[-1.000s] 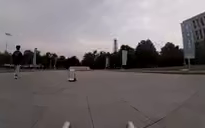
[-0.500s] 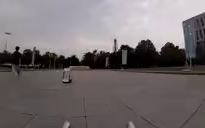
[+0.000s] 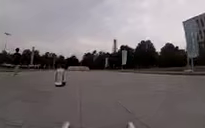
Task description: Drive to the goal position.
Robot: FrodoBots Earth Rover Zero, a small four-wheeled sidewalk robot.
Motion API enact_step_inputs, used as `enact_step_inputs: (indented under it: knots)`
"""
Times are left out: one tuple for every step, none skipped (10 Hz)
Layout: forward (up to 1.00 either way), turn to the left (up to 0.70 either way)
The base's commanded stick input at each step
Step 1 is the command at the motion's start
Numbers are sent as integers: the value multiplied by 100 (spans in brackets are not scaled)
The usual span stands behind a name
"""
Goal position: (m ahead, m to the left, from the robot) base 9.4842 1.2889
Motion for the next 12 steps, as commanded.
enact_step_inputs:
  knots:
    - [60, 0]
    - [60, 0]
    - [60, 0]
    - [60, 0]
    - [60, 0]
    - [60, 0]
    - [60, 0]
    - [60, 0]
    - [60, 0]
    - [60, 0]
    - [60, 0]
    - [60, 0]
